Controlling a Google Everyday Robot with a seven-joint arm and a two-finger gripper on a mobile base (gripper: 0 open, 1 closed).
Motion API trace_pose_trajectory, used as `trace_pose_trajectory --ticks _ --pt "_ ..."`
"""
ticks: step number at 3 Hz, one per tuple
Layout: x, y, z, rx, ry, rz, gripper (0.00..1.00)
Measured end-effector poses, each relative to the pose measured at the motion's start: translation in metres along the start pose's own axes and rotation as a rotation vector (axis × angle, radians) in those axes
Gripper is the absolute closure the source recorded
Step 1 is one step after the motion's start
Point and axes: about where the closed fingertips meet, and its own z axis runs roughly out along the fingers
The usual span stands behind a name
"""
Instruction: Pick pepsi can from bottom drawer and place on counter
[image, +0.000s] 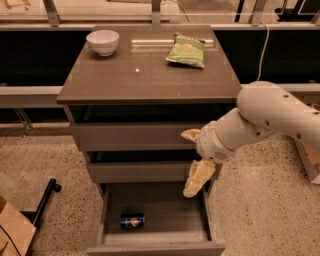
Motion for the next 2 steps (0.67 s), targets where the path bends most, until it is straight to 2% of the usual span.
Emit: trace_pose_trajectory --ticks 2 --pt "0.013 -0.009 0.098 -0.044 0.015 -0.094 0.0"
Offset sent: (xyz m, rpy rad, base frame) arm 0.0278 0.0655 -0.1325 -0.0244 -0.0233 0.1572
